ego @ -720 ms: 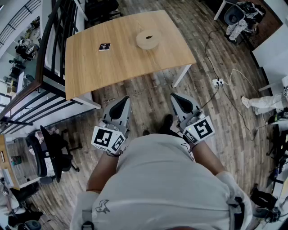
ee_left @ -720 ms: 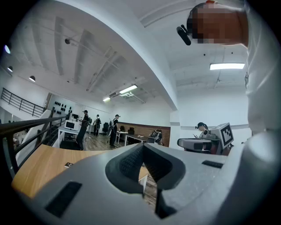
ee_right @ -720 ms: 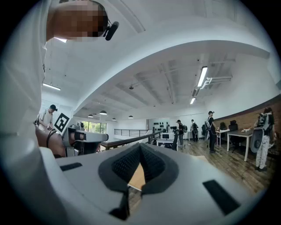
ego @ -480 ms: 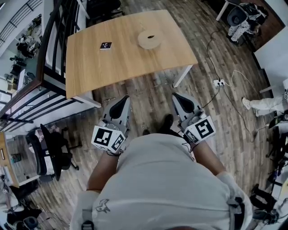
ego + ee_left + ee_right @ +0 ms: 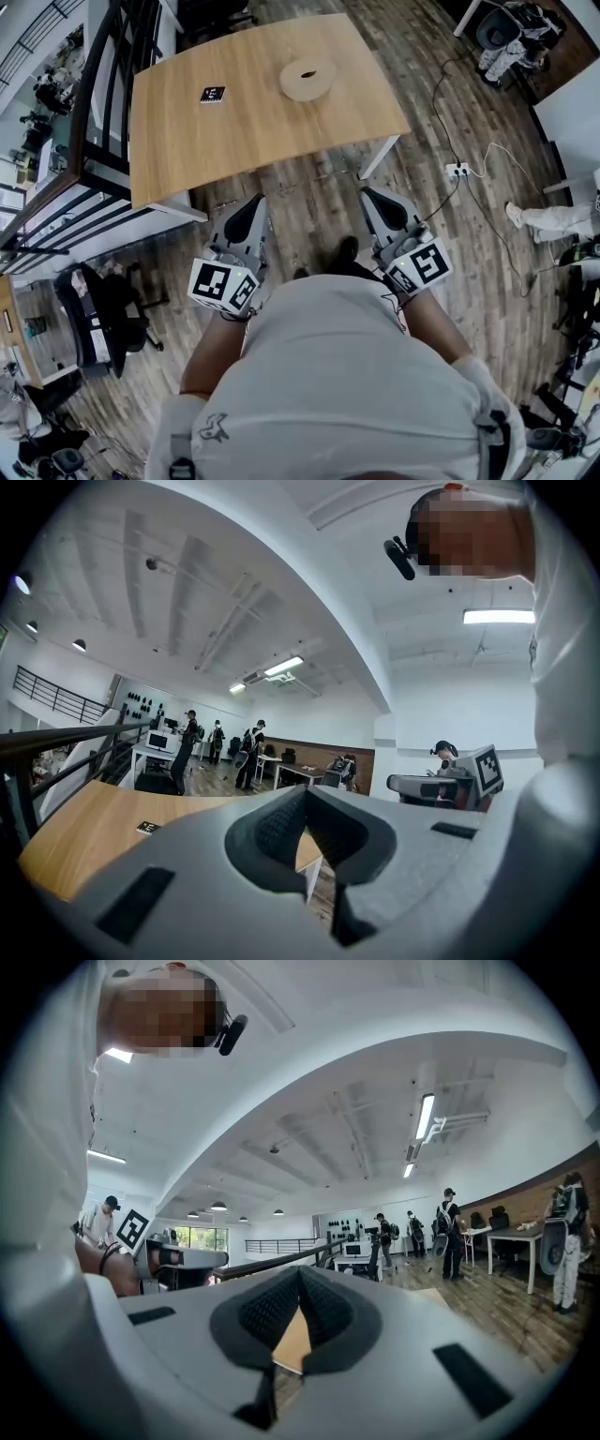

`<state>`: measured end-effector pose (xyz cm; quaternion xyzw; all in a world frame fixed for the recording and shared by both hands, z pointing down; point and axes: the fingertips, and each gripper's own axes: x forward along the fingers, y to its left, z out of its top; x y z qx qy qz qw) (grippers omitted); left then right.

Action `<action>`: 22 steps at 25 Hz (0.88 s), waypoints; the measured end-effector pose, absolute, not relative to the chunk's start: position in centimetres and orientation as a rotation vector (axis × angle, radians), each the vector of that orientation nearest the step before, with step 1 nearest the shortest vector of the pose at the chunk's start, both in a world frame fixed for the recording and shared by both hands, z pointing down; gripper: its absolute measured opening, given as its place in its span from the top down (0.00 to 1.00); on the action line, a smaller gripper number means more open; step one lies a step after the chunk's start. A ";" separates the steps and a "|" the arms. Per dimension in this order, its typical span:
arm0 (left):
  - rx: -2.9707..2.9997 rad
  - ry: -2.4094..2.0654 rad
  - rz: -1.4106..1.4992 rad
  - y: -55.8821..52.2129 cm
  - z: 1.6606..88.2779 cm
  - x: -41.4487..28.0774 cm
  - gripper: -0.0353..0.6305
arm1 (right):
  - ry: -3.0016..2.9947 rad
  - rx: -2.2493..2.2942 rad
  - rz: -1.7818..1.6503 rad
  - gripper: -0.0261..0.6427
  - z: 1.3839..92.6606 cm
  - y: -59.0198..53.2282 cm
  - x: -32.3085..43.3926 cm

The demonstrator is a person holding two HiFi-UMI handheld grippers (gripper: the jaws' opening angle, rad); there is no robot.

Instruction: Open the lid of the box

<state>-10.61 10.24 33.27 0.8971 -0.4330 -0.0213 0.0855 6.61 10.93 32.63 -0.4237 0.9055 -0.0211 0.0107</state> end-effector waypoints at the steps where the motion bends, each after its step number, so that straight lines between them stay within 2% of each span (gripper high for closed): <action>1: 2.675 -1.291 -0.058 9.8 33.4 -10.1 0.94 | 2.825 -1.322 -0.068 0.95 32.7 10.5 7.2; 15: 2.650 -1.332 -0.031 1.2 33.8 0.2 0.94 | 2.847 -1.239 -0.117 0.95 33.1 1.2 16.8; 22: 2.632 -1.357 -0.013 -1.1 34.1 3.1 0.94 | 2.847 -1.222 -0.151 0.95 33.8 -1.6 20.3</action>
